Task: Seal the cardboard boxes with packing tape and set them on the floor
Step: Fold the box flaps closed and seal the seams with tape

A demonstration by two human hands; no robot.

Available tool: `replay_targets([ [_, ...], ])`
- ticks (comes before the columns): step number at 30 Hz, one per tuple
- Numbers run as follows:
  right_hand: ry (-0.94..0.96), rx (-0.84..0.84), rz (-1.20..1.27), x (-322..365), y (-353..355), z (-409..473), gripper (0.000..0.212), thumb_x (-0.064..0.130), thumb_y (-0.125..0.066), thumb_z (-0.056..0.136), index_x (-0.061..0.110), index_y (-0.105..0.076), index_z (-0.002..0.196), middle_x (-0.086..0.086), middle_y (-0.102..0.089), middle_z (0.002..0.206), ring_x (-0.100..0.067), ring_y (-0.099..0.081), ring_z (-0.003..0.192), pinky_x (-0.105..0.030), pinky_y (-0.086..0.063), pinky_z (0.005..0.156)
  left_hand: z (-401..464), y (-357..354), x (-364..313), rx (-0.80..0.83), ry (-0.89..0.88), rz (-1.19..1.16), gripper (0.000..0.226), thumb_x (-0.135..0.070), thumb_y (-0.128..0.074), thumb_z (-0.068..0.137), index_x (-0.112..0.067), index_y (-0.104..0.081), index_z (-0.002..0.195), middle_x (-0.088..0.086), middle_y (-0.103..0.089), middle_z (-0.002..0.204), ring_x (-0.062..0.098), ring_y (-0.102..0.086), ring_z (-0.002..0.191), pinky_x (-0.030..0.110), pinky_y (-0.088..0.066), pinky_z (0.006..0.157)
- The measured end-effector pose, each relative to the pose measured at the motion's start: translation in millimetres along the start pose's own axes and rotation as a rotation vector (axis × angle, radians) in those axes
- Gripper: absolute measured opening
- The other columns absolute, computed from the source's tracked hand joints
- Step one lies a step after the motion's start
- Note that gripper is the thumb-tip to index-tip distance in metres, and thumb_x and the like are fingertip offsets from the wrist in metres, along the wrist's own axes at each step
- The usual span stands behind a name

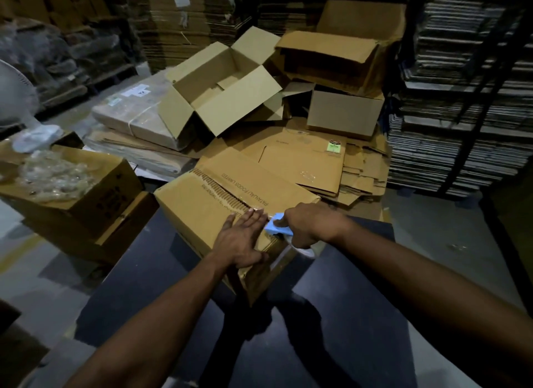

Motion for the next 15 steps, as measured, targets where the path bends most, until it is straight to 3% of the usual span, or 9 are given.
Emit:
replay_targets([
  [5, -0.008, 0.005, -0.011, -9, -10, -14, 0.074, 0.032, -0.063, 0.090, 0.038, -0.033, 0.157, -0.006, -0.061, 0.130, -0.027, -0.059, 0.106, -0.037, -0.054, 0.085, -2, 6, -4, 0.032, 0.010, 0.006, 0.113, -0.073, -0.050, 0.078, -0.027, 0.006, 0.166, -0.009, 0.011, 0.173, 0.012, 0.008, 0.159, 0.052, 0.003, 0.128],
  [9, -0.034, 0.007, 0.036, -9, -13, -12, 0.071, 0.032, -0.064, 0.090, 0.038, -0.038, 0.155, -0.004, -0.062, 0.128, -0.027, -0.061, 0.108, -0.038, -0.054, 0.085, 0, 0, -28, 0.034, 0.023, 0.047, 0.115, -0.065, -0.052, 0.083, -0.017, 0.013, 0.165, 0.000, 0.020, 0.171, 0.021, 0.015, 0.159, 0.061, 0.003, 0.126],
  [12, -0.059, -0.007, 0.039, -8, -8, -6, 0.062, 0.034, -0.065, 0.090, 0.028, -0.046, 0.148, -0.005, -0.062, 0.127, -0.026, -0.059, 0.100, -0.036, -0.051, 0.080, 3, -5, -38, 0.002, 0.002, 0.034, 0.115, -0.076, -0.035, 0.078, -0.015, 0.008, 0.165, 0.000, 0.016, 0.172, 0.017, 0.011, 0.160, 0.053, 0.006, 0.128],
  [15, -0.054, -0.010, 0.048, -9, -9, -6, 0.060, 0.034, -0.064, 0.090, 0.024, -0.047, 0.146, -0.007, -0.063, 0.122, -0.024, -0.054, 0.089, -0.034, -0.049, 0.075, 8, -2, -31, -0.029, 0.002, -0.040, 0.093, -0.055, -0.052, 0.095, -0.020, -0.003, 0.167, -0.002, 0.003, 0.174, 0.012, 0.000, 0.160, 0.046, 0.004, 0.128],
])
Point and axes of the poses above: each hand's wrist, its own z-axis towards the middle knuckle, its own y-axis out of the back of the hand, x = y × z, the point moved 2 cm from there along z, towards the middle knuckle
